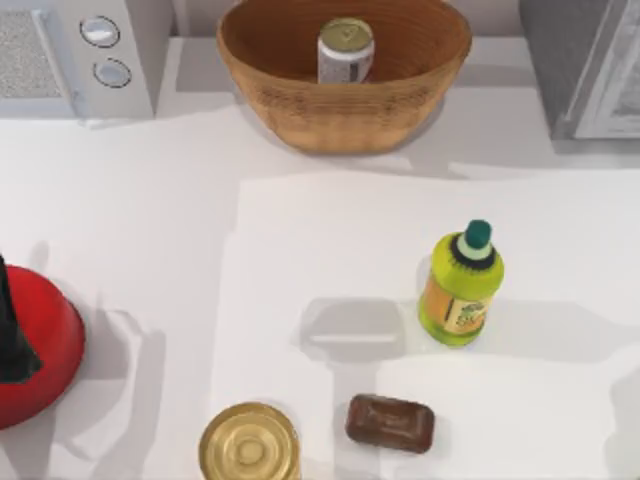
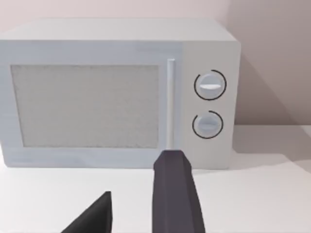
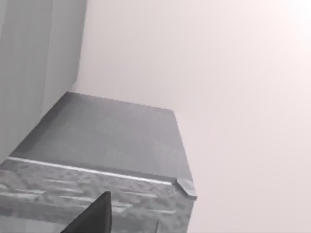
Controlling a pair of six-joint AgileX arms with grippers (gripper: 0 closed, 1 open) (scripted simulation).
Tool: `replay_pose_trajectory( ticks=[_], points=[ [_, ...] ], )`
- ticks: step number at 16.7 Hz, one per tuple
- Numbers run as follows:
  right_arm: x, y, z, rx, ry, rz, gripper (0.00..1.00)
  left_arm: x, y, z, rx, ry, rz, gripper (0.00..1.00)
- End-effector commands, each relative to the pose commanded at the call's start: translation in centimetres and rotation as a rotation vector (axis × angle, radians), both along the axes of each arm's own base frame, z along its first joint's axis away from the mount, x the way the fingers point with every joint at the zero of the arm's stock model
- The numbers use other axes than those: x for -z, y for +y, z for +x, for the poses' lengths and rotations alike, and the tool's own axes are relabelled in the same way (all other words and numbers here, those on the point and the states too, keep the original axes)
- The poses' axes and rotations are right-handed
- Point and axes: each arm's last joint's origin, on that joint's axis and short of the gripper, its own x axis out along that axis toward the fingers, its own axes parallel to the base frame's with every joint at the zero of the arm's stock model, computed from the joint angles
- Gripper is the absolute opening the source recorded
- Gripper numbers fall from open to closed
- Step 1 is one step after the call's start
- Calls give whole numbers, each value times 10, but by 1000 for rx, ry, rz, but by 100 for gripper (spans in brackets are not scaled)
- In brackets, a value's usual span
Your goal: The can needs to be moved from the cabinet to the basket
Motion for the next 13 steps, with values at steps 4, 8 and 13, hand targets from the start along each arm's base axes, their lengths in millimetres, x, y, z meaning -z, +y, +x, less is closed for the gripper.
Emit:
replay_pose_trajectory(
  ticks=[4, 8, 13],
  points=[
    [2, 10, -1, -21, 64, 127, 100, 0, 0, 0, 0, 0, 0, 100],
    [4, 12, -2, -29, 97, 188, 100, 0, 0, 0, 0, 0, 0, 100],
    [5, 11, -2, -26, 99, 191, 100, 0, 0, 0, 0, 0, 0, 100]
  ],
)
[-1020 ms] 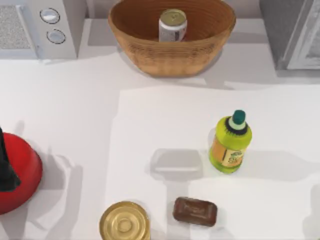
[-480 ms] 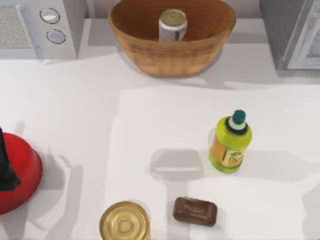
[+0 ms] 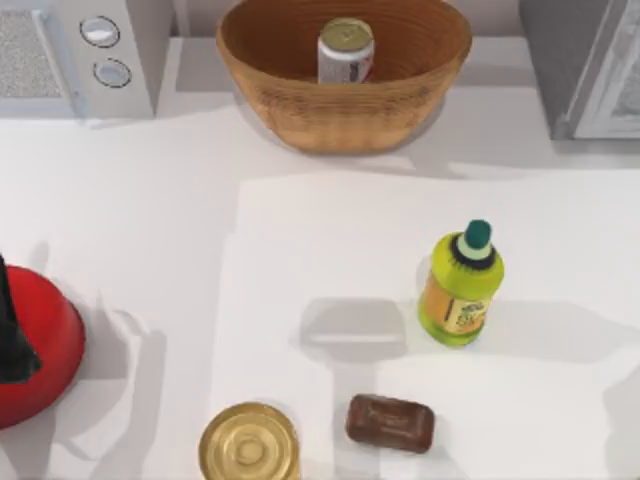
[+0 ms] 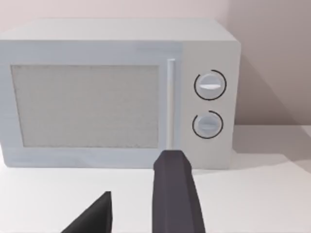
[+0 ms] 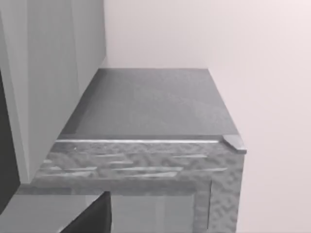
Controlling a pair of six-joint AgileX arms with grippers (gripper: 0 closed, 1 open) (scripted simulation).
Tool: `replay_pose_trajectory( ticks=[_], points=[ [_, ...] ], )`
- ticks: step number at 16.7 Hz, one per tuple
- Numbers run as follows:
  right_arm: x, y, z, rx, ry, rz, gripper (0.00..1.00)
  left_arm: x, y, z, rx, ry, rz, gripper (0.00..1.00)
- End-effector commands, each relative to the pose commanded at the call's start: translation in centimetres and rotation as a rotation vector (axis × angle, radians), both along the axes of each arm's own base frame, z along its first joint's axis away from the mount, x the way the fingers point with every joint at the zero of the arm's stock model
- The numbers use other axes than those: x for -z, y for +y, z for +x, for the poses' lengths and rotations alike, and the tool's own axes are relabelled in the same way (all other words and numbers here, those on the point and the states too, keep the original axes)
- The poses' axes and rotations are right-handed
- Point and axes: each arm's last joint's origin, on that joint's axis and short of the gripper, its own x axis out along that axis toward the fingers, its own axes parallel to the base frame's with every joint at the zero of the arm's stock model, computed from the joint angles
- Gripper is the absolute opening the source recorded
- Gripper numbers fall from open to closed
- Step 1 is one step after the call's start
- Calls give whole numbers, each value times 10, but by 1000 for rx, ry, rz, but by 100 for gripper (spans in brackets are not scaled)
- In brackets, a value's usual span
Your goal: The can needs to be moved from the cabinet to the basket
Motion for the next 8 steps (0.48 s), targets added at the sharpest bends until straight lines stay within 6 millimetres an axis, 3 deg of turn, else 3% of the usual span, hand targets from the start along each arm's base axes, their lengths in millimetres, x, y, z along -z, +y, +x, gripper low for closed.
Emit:
replay_pose_trajectory(
  ticks=[4, 8],
  points=[
    [-2, 8, 12, 2, -3, -3, 100, 0, 0, 0, 0, 0, 0, 100],
    [-4, 43, 52, 1, -8, -1, 100, 0, 0, 0, 0, 0, 0, 100]
  ],
)
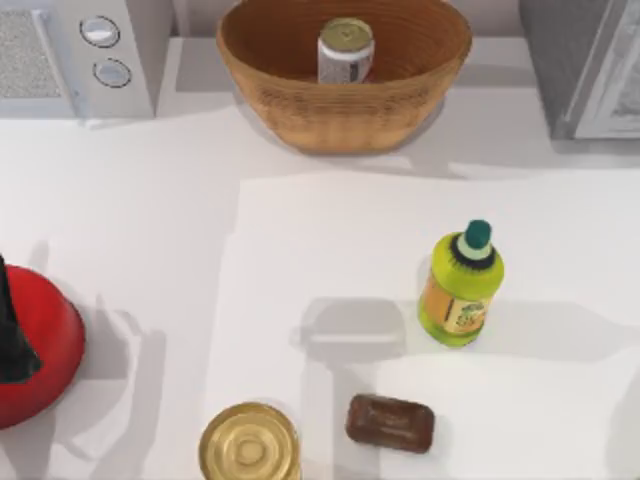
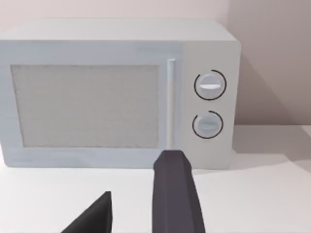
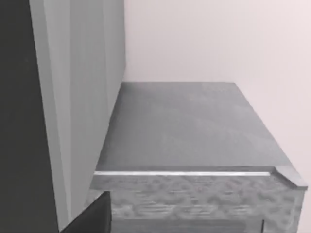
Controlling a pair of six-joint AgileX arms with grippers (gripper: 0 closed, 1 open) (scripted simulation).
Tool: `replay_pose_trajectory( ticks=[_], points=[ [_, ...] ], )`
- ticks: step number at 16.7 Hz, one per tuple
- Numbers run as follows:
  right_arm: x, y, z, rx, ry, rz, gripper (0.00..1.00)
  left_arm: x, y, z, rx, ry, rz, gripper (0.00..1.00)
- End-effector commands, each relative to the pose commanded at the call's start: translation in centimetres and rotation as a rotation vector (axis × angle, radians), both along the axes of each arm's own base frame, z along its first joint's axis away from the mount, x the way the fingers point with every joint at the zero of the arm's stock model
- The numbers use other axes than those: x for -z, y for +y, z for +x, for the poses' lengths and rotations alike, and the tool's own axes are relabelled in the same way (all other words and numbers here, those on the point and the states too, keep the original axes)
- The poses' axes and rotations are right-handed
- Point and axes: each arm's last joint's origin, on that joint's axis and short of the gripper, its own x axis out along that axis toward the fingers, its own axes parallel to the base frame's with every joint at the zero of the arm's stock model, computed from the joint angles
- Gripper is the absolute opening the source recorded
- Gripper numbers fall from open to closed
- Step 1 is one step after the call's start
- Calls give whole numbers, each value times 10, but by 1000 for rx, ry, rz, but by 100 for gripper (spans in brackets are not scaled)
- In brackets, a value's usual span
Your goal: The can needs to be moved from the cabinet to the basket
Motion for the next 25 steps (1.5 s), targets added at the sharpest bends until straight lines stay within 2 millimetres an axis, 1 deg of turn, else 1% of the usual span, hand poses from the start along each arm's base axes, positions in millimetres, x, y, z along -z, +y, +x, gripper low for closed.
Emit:
replay_pose_trajectory(
  ticks=[1, 3, 5, 6, 8, 10, 11, 13, 15, 17, 20, 21, 23, 25],
  points=[
    [0, 14, 12, 0, 0, 1, 100, 0, 0, 0, 0, 0, 0, 100],
    [-1, 50, 34, -1, 0, 4, 100, 0, 0, 0, 0, 0, 0, 100],
    [-1, 93, 50, -1, 1, 6, 100, 0, 0, 0, 0, 0, 0, 100],
    [-1, 116, 54, -1, 2, 7, 100, 0, 0, 0, 0, 0, 0, 100],
    [0, 161, 56, -2, 3, 7, 100, 0, 0, 0, 0, 0, 0, 100],
    [1, 200, 49, -2, 5, 6, 100, 0, 0, 0, 0, 0, 0, 100],
    [2, 215, 44, -2, 6, 5, 100, 0, 0, 0, 0, 0, 0, 100],
    [3, 238, 33, -2, 7, 3, 100, 0, 0, 0, 0, 0, 0, 100],
    [4, 252, 25, -1, 8, 2, 100, 0, 0, 0, 0, 0, 0, 100],
    [4, 257, 21, -1, 8, 1, 100, 0, 0, 0, 0, 0, 0, 100],
    [4, 257, 21, -1, 8, 1, 100, 0, 0, 0, 0, 0, 0, 100],
    [-2, 246, 13, 43, -14, -2, 100, 0, 0, 0, 0, 0, 0, 100],
    [-3, 247, 19, 43, -14, -2, 100, 0, 0, 0, 0, 0, 0, 100],
    [-3, 247, 33, 43, -14, -2, 100, 0, 0, 0, 0, 0, 0, 100]
  ],
)
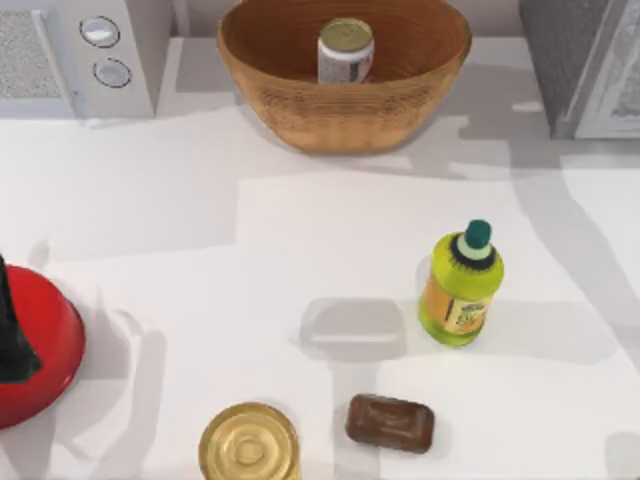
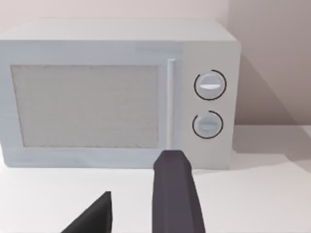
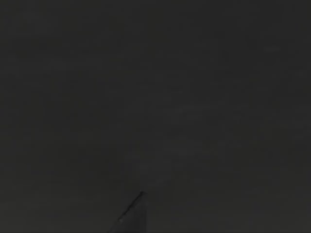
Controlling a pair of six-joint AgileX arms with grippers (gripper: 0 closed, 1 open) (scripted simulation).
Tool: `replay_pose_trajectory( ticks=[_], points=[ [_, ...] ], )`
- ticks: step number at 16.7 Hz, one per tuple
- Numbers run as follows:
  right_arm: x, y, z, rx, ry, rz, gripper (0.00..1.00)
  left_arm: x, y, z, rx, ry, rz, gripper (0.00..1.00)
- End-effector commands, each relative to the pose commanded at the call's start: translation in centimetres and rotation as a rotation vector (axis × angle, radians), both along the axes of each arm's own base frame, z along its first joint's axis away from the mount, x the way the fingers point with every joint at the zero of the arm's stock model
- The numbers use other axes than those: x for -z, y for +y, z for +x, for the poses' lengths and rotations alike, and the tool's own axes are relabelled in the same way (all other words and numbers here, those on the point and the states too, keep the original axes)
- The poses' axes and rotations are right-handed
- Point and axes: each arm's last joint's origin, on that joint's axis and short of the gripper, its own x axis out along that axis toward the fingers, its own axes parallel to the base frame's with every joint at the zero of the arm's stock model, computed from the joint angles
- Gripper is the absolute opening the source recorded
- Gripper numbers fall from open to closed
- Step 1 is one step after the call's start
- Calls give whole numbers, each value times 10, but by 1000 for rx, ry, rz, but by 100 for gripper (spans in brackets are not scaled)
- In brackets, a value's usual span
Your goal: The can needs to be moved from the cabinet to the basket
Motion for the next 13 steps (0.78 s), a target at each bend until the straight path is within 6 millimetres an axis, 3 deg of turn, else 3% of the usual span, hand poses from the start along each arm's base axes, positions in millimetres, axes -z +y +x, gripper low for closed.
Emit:
replay_pose_trajectory(
  ticks=[5, 10, 13],
  points=[
    [1, -1, 30, 0, 0, 0, 100, 0, 0, 0, 0, 0, 0, 100],
    [0, -2, 21, -6, -5, 0, 100, 0, 0, 0, 0, 0, 0, 100],
    [10, -11, 9, -7, 0, -2, 100, 0, 0, 0, 0, 0, 0, 100]
  ],
)
